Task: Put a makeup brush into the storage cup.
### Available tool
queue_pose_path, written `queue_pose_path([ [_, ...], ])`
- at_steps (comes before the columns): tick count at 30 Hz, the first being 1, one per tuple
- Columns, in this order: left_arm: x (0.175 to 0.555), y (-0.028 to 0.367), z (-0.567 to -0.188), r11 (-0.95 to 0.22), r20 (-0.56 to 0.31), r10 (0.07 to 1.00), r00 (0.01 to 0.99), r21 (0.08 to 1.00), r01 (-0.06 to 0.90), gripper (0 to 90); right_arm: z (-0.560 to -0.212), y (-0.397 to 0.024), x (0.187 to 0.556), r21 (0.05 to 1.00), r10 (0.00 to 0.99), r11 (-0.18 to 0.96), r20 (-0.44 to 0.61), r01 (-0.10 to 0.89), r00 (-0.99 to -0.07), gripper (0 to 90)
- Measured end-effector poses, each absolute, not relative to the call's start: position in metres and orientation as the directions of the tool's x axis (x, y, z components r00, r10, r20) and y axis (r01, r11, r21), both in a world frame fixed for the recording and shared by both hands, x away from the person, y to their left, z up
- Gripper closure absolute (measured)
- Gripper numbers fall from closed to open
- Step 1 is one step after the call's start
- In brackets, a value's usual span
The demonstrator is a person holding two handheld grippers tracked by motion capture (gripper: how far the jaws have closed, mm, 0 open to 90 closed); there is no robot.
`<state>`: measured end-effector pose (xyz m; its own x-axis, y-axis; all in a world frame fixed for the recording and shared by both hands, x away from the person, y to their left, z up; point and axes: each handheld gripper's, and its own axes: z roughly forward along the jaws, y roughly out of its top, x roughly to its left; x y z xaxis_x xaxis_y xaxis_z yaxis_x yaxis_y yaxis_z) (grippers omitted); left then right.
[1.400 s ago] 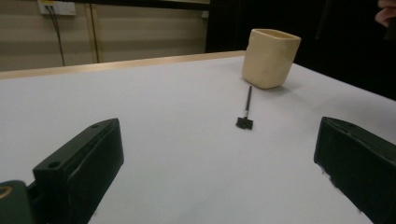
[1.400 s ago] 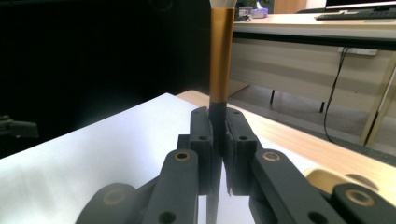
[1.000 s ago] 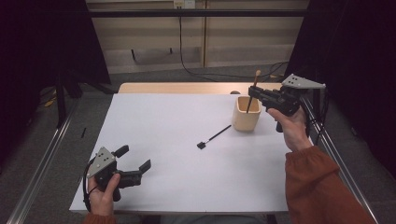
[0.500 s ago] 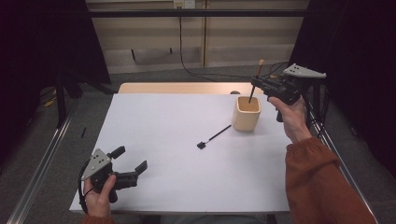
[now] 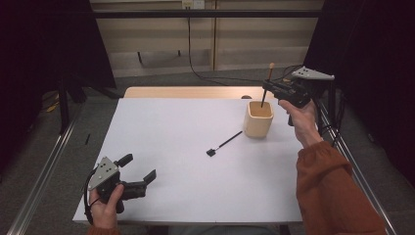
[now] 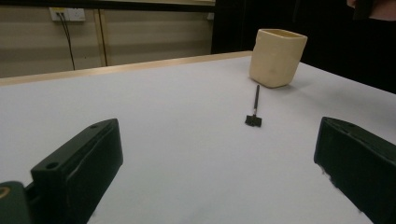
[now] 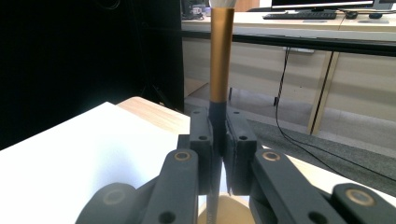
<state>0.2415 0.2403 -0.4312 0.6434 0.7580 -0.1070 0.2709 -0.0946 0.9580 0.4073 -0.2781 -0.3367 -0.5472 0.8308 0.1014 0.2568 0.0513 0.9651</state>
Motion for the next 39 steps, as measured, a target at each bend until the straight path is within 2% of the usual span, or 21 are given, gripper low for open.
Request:
queue_pose_path([
  [24,0.242,0.24,-0.432,-0.103,-0.106,0.75,0.652,0.956,0.274,1.4,-0.369,-0.275,0.413,0.951,0.842,0.041,0.133,0.308,-0.522,83.2],
  [34,0.242,0.24,-0.432,-0.108,-0.104,0.747,0.657,0.956,0.274,1.4,-0.385,-0.272,0.409,0.94,0.832,0.086,0.113,0.329,-0.542,83.2],
  [39,0.241,0.24,-0.432,-0.109,-0.108,0.746,0.657,0.954,0.28,1.3,-0.392,-0.275,0.408,0.939,0.838,0.061,0.136,0.337,-0.529,83.2],
])
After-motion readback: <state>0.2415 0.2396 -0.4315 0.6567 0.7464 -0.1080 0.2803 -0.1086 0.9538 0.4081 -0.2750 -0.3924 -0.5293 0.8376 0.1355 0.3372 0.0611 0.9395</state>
